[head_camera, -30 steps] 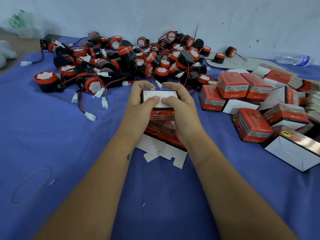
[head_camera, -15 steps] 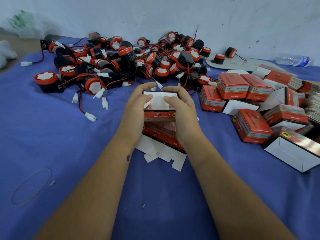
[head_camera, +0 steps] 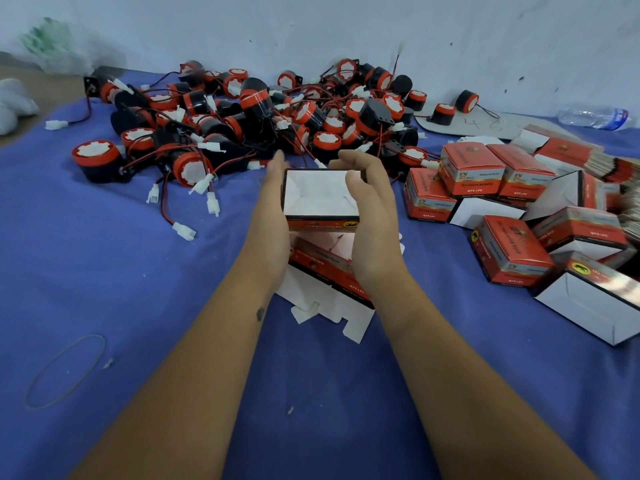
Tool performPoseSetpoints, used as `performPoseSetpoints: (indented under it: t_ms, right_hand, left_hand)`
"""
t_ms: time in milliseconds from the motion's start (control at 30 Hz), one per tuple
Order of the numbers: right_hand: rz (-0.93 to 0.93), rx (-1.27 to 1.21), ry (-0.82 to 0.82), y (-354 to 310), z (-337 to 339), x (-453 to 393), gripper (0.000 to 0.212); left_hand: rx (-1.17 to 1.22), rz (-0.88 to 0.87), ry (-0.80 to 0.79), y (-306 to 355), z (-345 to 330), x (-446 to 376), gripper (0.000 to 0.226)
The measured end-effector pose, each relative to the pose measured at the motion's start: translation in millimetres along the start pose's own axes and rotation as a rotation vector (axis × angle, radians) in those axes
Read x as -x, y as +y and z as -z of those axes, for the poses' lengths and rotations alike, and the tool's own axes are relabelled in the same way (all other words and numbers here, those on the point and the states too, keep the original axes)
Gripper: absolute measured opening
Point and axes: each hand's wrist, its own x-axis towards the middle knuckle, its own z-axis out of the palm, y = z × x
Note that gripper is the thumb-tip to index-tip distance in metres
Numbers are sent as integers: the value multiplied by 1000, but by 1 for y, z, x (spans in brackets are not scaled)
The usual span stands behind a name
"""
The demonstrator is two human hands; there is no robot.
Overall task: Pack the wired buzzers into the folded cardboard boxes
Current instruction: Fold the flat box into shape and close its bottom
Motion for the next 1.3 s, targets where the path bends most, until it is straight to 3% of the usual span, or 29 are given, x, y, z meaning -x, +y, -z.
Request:
performPoseSetpoints:
  t_ms: [67, 167, 300, 433, 600, 667, 767, 833, 933, 1000, 1067, 1133, 1233, 1300]
  right_hand:
    - [134, 139, 19, 2, 1, 3, 37]
    - [352, 275, 36, 5, 5, 4, 39]
    - [491, 511, 152, 5, 11, 0, 43]
    - [320, 521, 72, 11, 9, 1, 44]
    - [-65, 190, 45, 19, 16, -8, 61]
    - [-118, 268, -38, 24, 24, -12, 69]
    - [-132, 392, -116, 29, 28, -15, 56]
    - [-161, 428, -130, 28, 28, -14, 48]
    - [-144, 539, -140, 24, 27, -9, 39]
    - [-77, 663, -140, 20, 24, -5, 34]
    - [2, 745, -153, 18, 21, -4, 47]
    - [12, 773, -135, 20, 18, -7, 56]
    - [-24, 711, -97, 24, 19, -7, 52]
    - [-34, 692, -46, 23, 21, -7, 50]
  left_hand:
    - [-104, 38, 12, -3, 2, -1, 56]
    - [-249, -22, -51, -3, 6, 0, 47]
    - [-81, -13, -100, 3, 10, -3, 51]
    - [-51, -71, -44, 4, 15, -4, 16]
    - [-253, -354, -142, 0, 21, -1, 81]
    - [-369, -355, -200, -5, 21, -1, 93]
    - [-555, -338, -223, -2, 23, -4, 90]
    - [-608, -362, -79, 6, 33, -7, 78]
    - [-776, -522, 466, 20, 65, -11, 47]
    - [-908, -373, 732, 29, 90, -13, 33]
    - [-1138, -69, 708, 30, 110, -16, 34]
    - [-1346, 63, 570, 25, 114, -17, 34]
    - [-1375, -32, 547, 19, 110, -18, 26]
    - [-1266, -68, 594, 19, 110, -20, 36]
